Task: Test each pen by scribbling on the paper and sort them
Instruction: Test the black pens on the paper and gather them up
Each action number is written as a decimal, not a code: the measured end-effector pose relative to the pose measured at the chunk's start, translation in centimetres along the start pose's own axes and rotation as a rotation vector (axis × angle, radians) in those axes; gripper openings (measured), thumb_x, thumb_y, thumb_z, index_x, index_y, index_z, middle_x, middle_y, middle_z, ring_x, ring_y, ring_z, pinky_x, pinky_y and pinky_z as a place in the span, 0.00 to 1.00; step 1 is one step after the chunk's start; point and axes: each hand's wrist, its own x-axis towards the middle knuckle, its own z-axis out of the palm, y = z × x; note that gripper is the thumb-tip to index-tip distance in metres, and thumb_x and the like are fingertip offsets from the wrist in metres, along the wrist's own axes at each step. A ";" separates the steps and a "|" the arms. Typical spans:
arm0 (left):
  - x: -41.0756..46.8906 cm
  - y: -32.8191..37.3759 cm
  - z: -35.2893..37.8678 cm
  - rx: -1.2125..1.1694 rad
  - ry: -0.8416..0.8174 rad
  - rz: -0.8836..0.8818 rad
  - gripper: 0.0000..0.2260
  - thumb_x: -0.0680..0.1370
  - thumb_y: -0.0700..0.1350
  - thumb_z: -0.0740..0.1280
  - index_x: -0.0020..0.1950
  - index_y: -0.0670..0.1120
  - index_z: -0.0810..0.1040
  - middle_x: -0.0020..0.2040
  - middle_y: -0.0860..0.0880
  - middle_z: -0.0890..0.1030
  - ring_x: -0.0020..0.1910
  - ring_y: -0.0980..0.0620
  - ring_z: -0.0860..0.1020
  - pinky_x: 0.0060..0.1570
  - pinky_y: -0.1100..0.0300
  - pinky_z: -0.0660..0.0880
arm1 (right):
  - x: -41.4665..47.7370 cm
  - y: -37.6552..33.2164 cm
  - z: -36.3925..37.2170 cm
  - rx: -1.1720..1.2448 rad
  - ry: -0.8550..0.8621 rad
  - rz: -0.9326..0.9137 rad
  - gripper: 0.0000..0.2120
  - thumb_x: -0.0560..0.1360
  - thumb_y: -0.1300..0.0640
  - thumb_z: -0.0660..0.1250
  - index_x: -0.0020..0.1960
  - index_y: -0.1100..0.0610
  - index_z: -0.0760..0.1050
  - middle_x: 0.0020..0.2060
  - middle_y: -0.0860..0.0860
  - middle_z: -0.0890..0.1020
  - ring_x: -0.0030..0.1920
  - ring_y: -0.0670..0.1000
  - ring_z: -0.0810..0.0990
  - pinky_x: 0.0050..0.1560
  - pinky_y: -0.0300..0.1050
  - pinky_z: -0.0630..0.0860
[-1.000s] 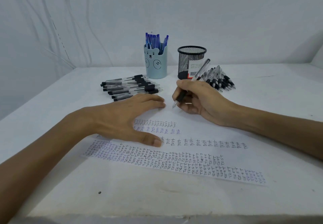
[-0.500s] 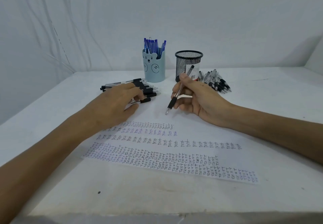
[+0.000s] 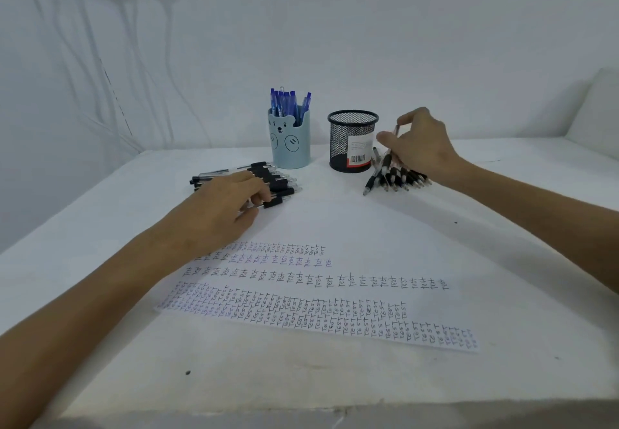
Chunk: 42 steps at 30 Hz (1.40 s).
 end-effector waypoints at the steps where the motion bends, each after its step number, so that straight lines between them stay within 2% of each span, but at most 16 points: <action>1: 0.0 0.0 0.0 -0.001 0.002 0.002 0.12 0.80 0.36 0.68 0.59 0.50 0.80 0.51 0.56 0.77 0.49 0.56 0.77 0.50 0.62 0.74 | 0.8 0.5 0.0 -0.075 0.013 -0.024 0.23 0.78 0.49 0.69 0.65 0.62 0.70 0.44 0.58 0.84 0.37 0.48 0.81 0.39 0.39 0.73; 4: 0.0 0.0 0.1 0.000 0.012 0.017 0.12 0.80 0.36 0.68 0.59 0.50 0.80 0.50 0.56 0.77 0.48 0.56 0.77 0.49 0.60 0.76 | 2.7 1.3 0.6 -0.194 0.012 0.004 0.20 0.78 0.53 0.68 0.63 0.67 0.75 0.50 0.62 0.84 0.52 0.57 0.81 0.51 0.44 0.74; 7: -0.1 0.1 0.1 -0.010 0.020 0.023 0.12 0.80 0.36 0.68 0.59 0.50 0.80 0.50 0.57 0.77 0.48 0.56 0.77 0.49 0.58 0.77 | 3.4 1.6 1.3 -0.301 -0.001 0.018 0.19 0.78 0.53 0.67 0.64 0.65 0.74 0.55 0.61 0.81 0.57 0.60 0.79 0.49 0.47 0.75; 12: -0.1 0.3 -0.3 -0.018 -0.002 0.016 0.15 0.78 0.34 0.67 0.59 0.50 0.80 0.49 0.59 0.76 0.47 0.58 0.76 0.47 0.63 0.74 | 2.7 1.6 1.7 -0.411 -0.008 -0.055 0.17 0.80 0.48 0.64 0.61 0.59 0.76 0.55 0.61 0.80 0.56 0.62 0.78 0.46 0.48 0.71; 16: 0.0 0.4 -0.5 -0.087 -0.014 -0.026 0.18 0.75 0.31 0.68 0.58 0.49 0.81 0.49 0.59 0.78 0.47 0.56 0.79 0.46 0.61 0.78 | 2.4 1.4 1.5 -0.445 0.017 -0.089 0.15 0.81 0.47 0.61 0.59 0.57 0.75 0.50 0.60 0.81 0.52 0.61 0.79 0.44 0.48 0.71; 20: 0.0 0.7 -0.5 -0.142 0.020 -0.058 0.17 0.75 0.31 0.69 0.56 0.50 0.81 0.49 0.58 0.80 0.45 0.57 0.79 0.44 0.65 0.77 | 1.3 0.3 1.3 -0.531 0.053 -0.149 0.16 0.83 0.49 0.59 0.56 0.60 0.76 0.46 0.57 0.76 0.50 0.61 0.77 0.45 0.48 0.70; 24: 0.1 1.1 -0.6 -0.202 0.094 -0.078 0.17 0.76 0.32 0.68 0.54 0.54 0.79 0.50 0.59 0.82 0.48 0.58 0.79 0.47 0.66 0.77 | 0.0 -1.3 1.5 -0.608 0.067 -0.233 0.14 0.80 0.51 0.61 0.54 0.61 0.77 0.49 0.61 0.78 0.51 0.64 0.77 0.47 0.51 0.73; 26: 0.0 1.5 -0.7 -0.220 0.142 -0.083 0.16 0.76 0.33 0.69 0.54 0.54 0.79 0.50 0.59 0.83 0.44 0.55 0.79 0.45 0.65 0.77 | -0.9 -2.3 1.9 -0.649 0.059 -0.263 0.13 0.78 0.52 0.62 0.52 0.62 0.78 0.46 0.60 0.77 0.47 0.62 0.76 0.45 0.50 0.72; 29: 0.0 2.3 -1.0 -0.322 0.202 -0.103 0.13 0.76 0.32 0.71 0.53 0.50 0.81 0.48 0.57 0.84 0.39 0.51 0.79 0.43 0.63 0.78 | -3.0 -3.8 2.7 -0.633 0.047 -0.400 0.11 0.77 0.52 0.63 0.49 0.59 0.78 0.42 0.56 0.78 0.44 0.60 0.75 0.42 0.48 0.72; 31: 0.0 2.9 -1.1 -0.427 0.224 -0.124 0.12 0.76 0.31 0.71 0.52 0.48 0.81 0.47 0.54 0.85 0.39 0.51 0.80 0.45 0.60 0.80 | -4.6 -4.7 3.3 -0.571 -0.038 -0.577 0.10 0.76 0.52 0.64 0.53 0.56 0.78 0.46 0.53 0.81 0.50 0.58 0.77 0.44 0.48 0.72; 33: 0.0 3.3 -1.1 -0.540 0.234 -0.155 0.11 0.76 0.32 0.73 0.50 0.47 0.80 0.48 0.51 0.85 0.42 0.46 0.81 0.47 0.56 0.80 | -6.0 -5.0 4.3 -0.616 -0.159 -0.767 0.16 0.76 0.50 0.66 0.62 0.55 0.76 0.55 0.53 0.80 0.59 0.56 0.73 0.51 0.51 0.74; 35: 0.0 3.6 -1.1 -0.636 0.239 -0.169 0.10 0.76 0.32 0.74 0.48 0.46 0.78 0.48 0.50 0.85 0.44 0.43 0.82 0.47 0.53 0.80 | -7.0 -5.0 5.4 -0.699 -0.161 -0.921 0.22 0.76 0.46 0.68 0.67 0.56 0.74 0.61 0.53 0.78 0.64 0.57 0.71 0.57 0.55 0.71; 36: 0.0 3.8 -1.1 -0.663 0.243 -0.163 0.11 0.76 0.32 0.74 0.47 0.45 0.76 0.48 0.49 0.85 0.45 0.44 0.82 0.46 0.54 0.80 | -7.2 -5.0 5.9 -0.726 -0.125 -1.009 0.22 0.77 0.46 0.68 0.66 0.56 0.74 0.60 0.53 0.79 0.65 0.58 0.72 0.57 0.56 0.70; 39: 0.1 3.9 -0.9 -0.673 0.252 -0.164 0.11 0.75 0.36 0.76 0.47 0.43 0.74 0.46 0.48 0.84 0.44 0.47 0.84 0.45 0.63 0.79 | -7.3 -4.7 7.1 -0.680 -0.092 -1.255 0.11 0.80 0.52 0.67 0.56 0.59 0.77 0.49 0.53 0.82 0.55 0.58 0.78 0.52 0.57 0.75; 40: 0.2 3.9 -0.8 -0.664 0.253 -0.168 0.11 0.76 0.38 0.76 0.47 0.43 0.74 0.45 0.48 0.84 0.43 0.49 0.84 0.45 0.64 0.79 | -7.1 -4.5 7.3 -0.646 -0.155 -1.263 0.09 0.82 0.54 0.65 0.54 0.60 0.77 0.45 0.53 0.81 0.49 0.58 0.79 0.49 0.57 0.77; 42: 0.1 3.9 -0.8 -0.645 0.260 -0.176 0.09 0.78 0.41 0.74 0.48 0.42 0.74 0.43 0.49 0.85 0.42 0.52 0.85 0.45 0.65 0.79 | -6.7 -4.2 7.3 -0.650 -0.263 -1.182 0.07 0.84 0.58 0.61 0.59 0.60 0.73 0.45 0.54 0.79 0.45 0.58 0.76 0.44 0.58 0.78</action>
